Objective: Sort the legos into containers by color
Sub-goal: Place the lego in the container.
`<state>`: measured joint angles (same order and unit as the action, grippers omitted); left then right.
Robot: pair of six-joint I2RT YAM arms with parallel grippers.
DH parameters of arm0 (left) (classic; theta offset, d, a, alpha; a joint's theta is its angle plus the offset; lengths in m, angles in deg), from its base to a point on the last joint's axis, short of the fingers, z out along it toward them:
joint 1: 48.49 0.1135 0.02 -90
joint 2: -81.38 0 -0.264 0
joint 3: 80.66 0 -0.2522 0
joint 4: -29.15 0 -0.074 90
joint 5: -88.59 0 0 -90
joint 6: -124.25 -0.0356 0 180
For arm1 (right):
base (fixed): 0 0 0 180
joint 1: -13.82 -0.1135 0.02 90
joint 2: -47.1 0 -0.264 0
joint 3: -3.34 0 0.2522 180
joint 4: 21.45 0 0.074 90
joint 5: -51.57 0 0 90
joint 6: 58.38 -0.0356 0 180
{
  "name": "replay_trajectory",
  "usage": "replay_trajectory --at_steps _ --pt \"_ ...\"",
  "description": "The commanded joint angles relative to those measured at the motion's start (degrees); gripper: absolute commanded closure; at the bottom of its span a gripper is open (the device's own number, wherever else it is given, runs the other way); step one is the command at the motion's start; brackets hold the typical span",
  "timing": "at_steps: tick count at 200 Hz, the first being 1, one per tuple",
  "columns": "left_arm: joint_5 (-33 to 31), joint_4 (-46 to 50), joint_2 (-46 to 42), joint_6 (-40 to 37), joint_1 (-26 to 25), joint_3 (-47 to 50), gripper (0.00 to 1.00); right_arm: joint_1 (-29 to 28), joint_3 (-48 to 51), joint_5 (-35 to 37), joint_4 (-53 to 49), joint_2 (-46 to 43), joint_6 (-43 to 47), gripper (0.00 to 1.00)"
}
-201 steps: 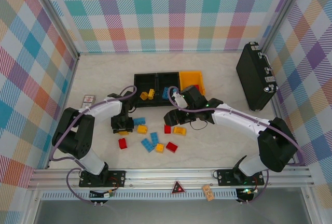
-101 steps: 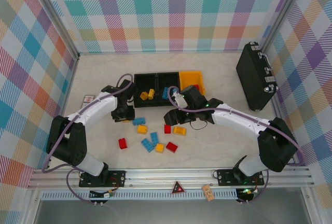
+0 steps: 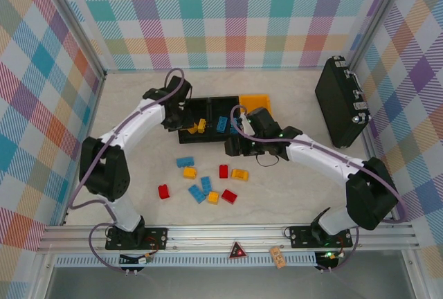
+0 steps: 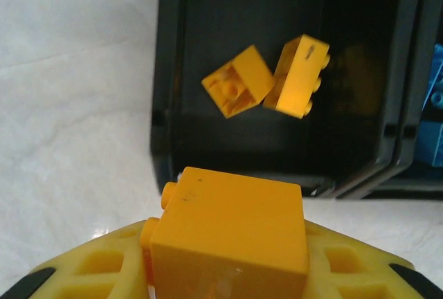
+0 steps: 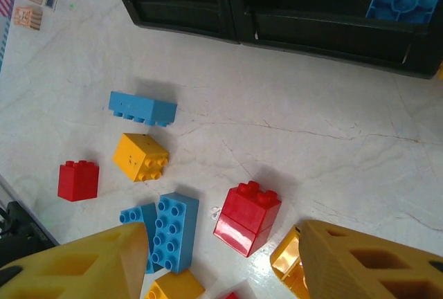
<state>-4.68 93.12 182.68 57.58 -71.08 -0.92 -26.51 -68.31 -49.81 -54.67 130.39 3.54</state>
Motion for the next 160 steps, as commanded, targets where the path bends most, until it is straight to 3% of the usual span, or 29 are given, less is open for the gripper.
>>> replay_trajectory --at_steps 1,67,114,160 --pt "-1.3 -0.8 4.0 0.0 -0.6 -5.5 0.67 -0.1 -1.1 1.5 -1.2 -2.4 -1.0 0.40" --pt "-4.0 0.8 16.0 -1.7 -0.6 -17.3 0.66 0.0 0.7 3.9 -2.4 -5.0 -1.8 0.40" --pt "-4.2 0.9 20.1 -1.5 -0.7 -19.3 0.65 0.1 0.5 4.3 -2.8 -5.1 -1.7 0.40" --pt "-5.0 1.3 21.1 -1.5 -0.8 -19.6 0.54 0.1 0.7 4.5 -2.6 -5.1 -1.6 0.40"
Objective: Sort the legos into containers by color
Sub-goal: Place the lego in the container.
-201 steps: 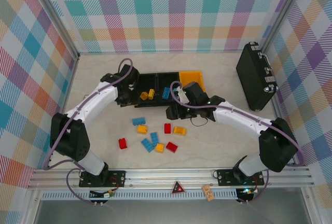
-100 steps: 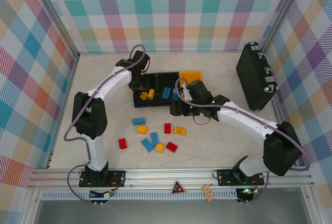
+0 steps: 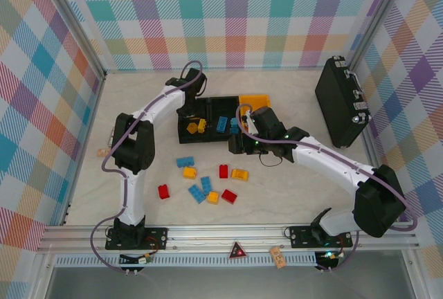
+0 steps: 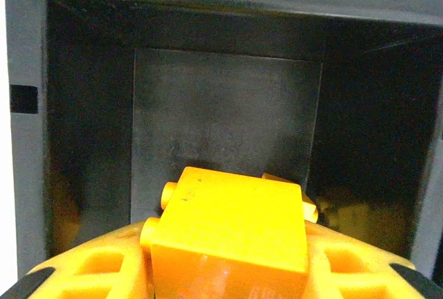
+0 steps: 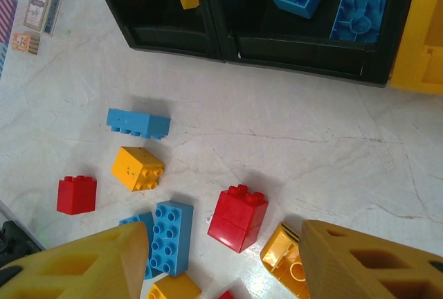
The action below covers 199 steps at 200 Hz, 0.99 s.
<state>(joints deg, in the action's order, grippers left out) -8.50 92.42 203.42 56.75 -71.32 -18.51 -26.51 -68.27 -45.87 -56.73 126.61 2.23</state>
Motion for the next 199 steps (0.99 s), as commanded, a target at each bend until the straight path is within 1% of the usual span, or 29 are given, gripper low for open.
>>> replay_trajectory --at_steps 1,30,54,65,120,199 --pt "-1.2 2.0 0.4 -0.7 -0.6 -2.0 0.54 0.2 0.6 0.6 -0.5 -1.4 -0.3 0.40" --pt "-1.4 1.9 -0.1 -0.7 -0.8 -2.0 0.49 0.2 0.9 0.5 -0.3 -1.3 -0.5 0.40" --pt "-1.4 2.1 -0.8 -0.7 -1.1 -2.5 0.48 0.2 0.9 0.7 -0.3 -1.4 -0.4 0.40" --pt "-1.4 2.2 -1.2 -0.7 -1.1 -2.6 0.45 0.2 0.9 0.7 -0.3 -1.3 -0.5 0.40" --pt "-0.2 2.1 -5.0 -1.1 -2.3 -1.3 0.45 0.3 1.2 0.9 -0.5 -1.5 -0.4 0.40" --pt "1.5 0.9 -13.1 -1.4 -4.9 6.1 0.45 0.3 1.2 1.4 -1.5 -1.9 0.3 0.40"
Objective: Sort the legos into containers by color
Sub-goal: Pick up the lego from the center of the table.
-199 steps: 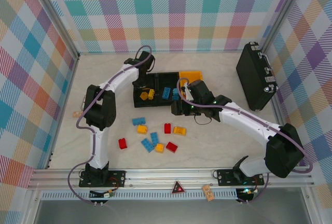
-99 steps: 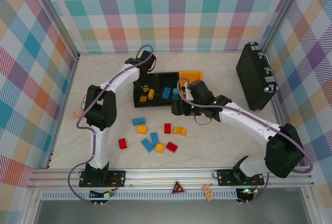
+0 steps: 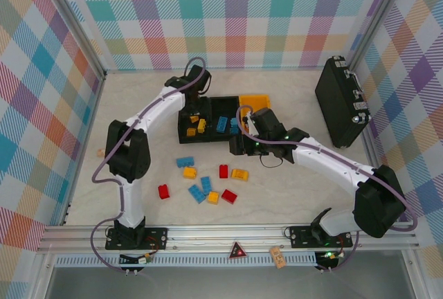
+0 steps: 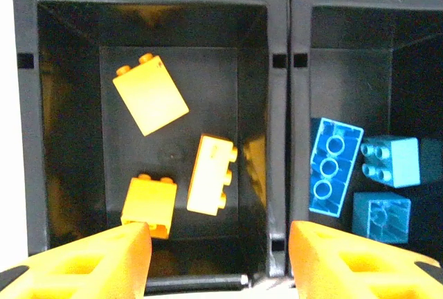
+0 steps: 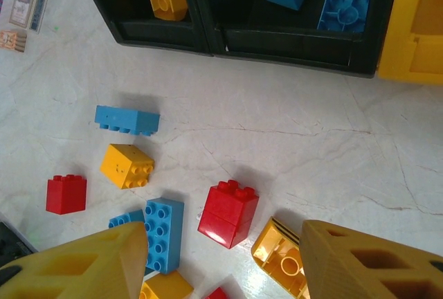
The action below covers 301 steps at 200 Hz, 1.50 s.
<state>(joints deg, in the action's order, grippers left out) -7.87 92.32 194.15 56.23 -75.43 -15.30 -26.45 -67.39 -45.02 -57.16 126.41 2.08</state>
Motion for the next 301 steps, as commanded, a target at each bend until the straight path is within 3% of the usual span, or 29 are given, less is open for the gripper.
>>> replay_trajectory --at_steps 1,55,146,215,245,273,301 --pt "1.0 1.0 -4.0 -0.8 -0.8 3.1 0.45 0.2 0.4 0.6 -1.1 -1.7 0.4 0.40" --pt "1.6 -1.5 -13.2 1.8 -2.3 15.5 0.42 0.2 0.2 -1.6 -0.7 -1.9 2.5 0.35" --pt "1.8 -3.9 -24.7 9.0 -4.5 36.3 0.34 -2.2 -0.4 -15.2 3.2 1.0 8.5 0.32" --pt "1.1 -8.1 -22.3 11.8 -4.9 42.1 0.08 -4.2 -0.9 -14.9 2.7 3.9 8.5 0.33" --pt "0.3 -9.3 -19.4 11.6 -4.9 41.7 0.09 -4.4 -1.0 -14.2 2.1 3.9 8.5 0.33" --pt "-0.9 -9.5 -16.5 11.5 -4.9 41.2 0.16 -4.4 -0.9 -13.6 2.1 3.8 8.5 0.33" --pt "-1.5 -9.0 -15.6 11.2 -4.8 40.5 0.32 -4.4 -0.9 -13.3 2.2 3.9 8.5 0.33"
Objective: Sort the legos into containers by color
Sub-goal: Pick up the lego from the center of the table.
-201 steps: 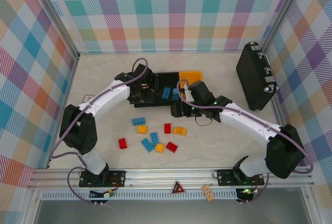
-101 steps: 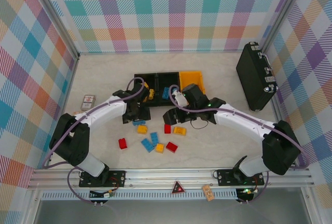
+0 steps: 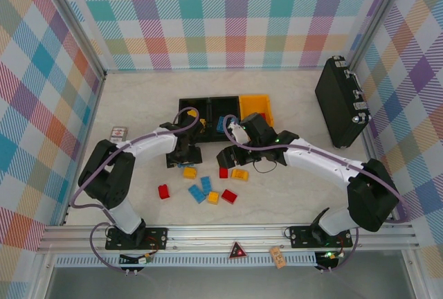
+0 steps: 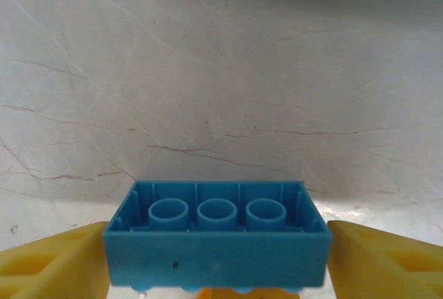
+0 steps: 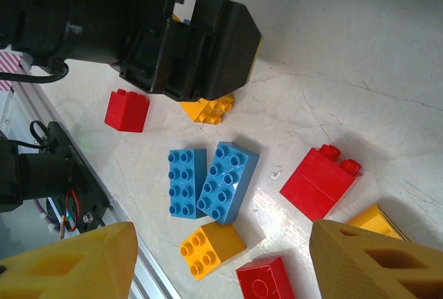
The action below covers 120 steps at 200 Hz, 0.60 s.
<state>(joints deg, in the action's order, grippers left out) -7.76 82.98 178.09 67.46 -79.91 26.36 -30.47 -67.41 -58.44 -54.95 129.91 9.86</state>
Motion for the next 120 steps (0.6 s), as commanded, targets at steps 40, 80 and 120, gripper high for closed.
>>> replay_trajectory --at_steps 40,80,120 --pt "-2.9 3.1 -1.5 -1.5 -0.5 -2.8 0.49 -0.3 -0.4 1.0 0.4 0.2 0.5 0.34" --pt "-1.8 6.0 -3.4 -3.0 -0.7 -7.3 0.50 2.0 0.5 0.8 1.5 -1.0 -2.8 0.34" --pt "-0.6 7.3 -1.5 -4.4 -2.3 -14.9 0.49 5.4 1.3 3.3 0.6 -3.3 -5.3 0.34"
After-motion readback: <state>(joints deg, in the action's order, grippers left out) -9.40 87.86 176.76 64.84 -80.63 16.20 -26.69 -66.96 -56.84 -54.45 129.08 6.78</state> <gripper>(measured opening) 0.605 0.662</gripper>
